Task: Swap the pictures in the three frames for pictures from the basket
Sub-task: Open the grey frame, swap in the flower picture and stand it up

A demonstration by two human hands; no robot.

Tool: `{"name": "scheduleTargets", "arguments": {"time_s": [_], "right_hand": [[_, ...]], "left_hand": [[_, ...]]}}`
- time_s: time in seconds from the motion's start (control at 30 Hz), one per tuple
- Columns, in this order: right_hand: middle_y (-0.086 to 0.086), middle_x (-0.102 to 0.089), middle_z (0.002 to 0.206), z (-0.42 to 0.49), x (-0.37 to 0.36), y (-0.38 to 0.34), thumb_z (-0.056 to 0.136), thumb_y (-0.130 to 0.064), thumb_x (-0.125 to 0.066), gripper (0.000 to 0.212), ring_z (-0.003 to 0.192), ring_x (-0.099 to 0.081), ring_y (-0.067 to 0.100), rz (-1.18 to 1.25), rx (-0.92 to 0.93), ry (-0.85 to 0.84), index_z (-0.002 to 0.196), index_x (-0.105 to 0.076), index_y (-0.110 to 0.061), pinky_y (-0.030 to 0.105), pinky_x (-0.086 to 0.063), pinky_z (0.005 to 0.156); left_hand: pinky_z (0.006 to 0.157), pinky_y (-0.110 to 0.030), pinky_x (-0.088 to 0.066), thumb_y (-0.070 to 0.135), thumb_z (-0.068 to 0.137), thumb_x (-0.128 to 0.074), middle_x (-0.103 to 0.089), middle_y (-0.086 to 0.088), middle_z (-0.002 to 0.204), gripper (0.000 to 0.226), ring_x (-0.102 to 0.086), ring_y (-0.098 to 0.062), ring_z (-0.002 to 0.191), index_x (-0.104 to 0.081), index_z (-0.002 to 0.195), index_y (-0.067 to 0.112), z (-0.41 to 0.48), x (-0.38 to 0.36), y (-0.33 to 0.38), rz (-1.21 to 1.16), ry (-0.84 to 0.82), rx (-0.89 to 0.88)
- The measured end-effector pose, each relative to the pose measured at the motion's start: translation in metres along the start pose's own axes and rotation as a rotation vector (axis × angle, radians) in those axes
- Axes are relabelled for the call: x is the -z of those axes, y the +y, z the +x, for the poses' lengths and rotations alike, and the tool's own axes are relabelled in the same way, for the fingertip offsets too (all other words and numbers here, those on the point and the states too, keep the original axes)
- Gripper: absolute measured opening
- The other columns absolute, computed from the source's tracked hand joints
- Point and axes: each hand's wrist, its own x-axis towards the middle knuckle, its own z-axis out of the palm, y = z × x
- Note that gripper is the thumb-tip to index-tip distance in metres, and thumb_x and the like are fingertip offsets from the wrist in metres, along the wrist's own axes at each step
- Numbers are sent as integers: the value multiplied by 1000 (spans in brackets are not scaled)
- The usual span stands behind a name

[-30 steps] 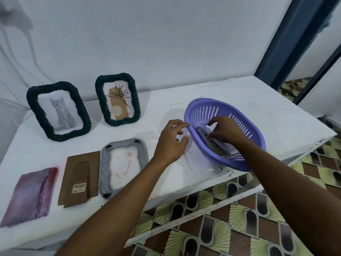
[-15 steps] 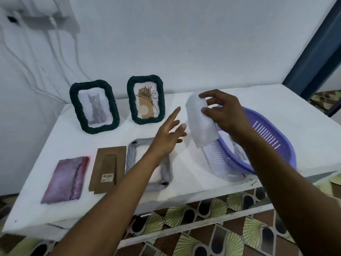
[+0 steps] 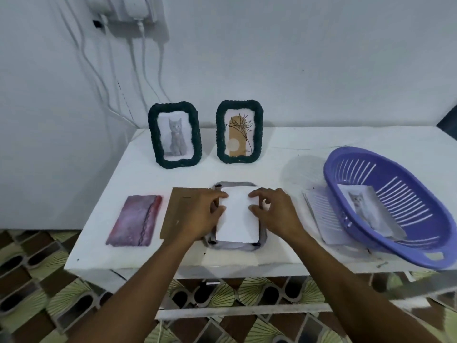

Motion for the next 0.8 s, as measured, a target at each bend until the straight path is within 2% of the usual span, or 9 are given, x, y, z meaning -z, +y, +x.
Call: {"name": "scheduleTargets", "arguments": {"time_s": [0.1, 0.23, 0.3, 0.43, 0.57, 0.7, 0.8], "right_hand": [[-3, -58, 109, -3, -17, 12, 81, -35, -71, 28, 107, -44, 21, -213, 52, -5, 109, -68, -31, 35, -39, 86], [-3, -48, 123, -9, -26, 22, 80, -45, -63, 38, 115, -38, 21, -265, 51, 45, 115, -66, -30, 32, -27, 82], [-3, -47, 128, -11, -27, 24, 79, -51, -56, 46, 119, -38, 21, -273, 33, 56, 120, -63, -31, 34, -29, 85], [-1, -46, 134, -11, -29, 26, 81, -55, -50, 54, 124, -37, 21, -284, 23, 46, 130, -57, -32, 37, -29, 91], [-1, -47, 134, -9, -29, 26, 82, -55, -49, 54, 123, -38, 20, -285, 27, 47, 131, -55, -33, 35, -27, 90], [-4, -48, 132, -9, -29, 27, 82, -55, -50, 53, 121, -39, 18, -289, 21, 55, 130, -55, -33, 33, -25, 88], [-3, -48, 132, -9, -29, 26, 83, -55, -50, 54, 122, -39, 18, -282, 23, 56, 132, -53, -33, 33, -25, 88]], "left_hand": [[90, -33, -48, 34, 86, -69, -64, 2, 110, 36, -57, -16, 99, -65, 121, 28, -1, -4, -16, 279, -41, -83], [105, -42, -27, 46, 90, -58, -41, 2, 139, 50, -32, -22, 129, -51, 137, 30, -2, -3, -27, 397, -83, -81], [108, -44, -21, 55, 90, -47, -30, 0, 150, 57, -23, -23, 137, -44, 142, 30, 0, -2, -32, 421, -136, -69], [101, -43, -26, 66, 82, -22, -37, -1, 145, 73, -30, -24, 132, -42, 143, 30, -2, -3, -39, 412, -163, -74], [99, -41, -27, 58, 87, -28, -41, 0, 141, 64, -33, -24, 128, -40, 144, 31, -2, -6, -39, 449, -139, -77], [91, -37, -26, 64, 79, -17, -45, 3, 132, 75, -36, -21, 121, -44, 141, 31, 2, -7, -41, 425, -129, -89], [89, -35, -25, 64, 79, -17, -45, 5, 131, 75, -36, -20, 120, -43, 141, 32, 2, -7, -42, 428, -122, -87]]}}
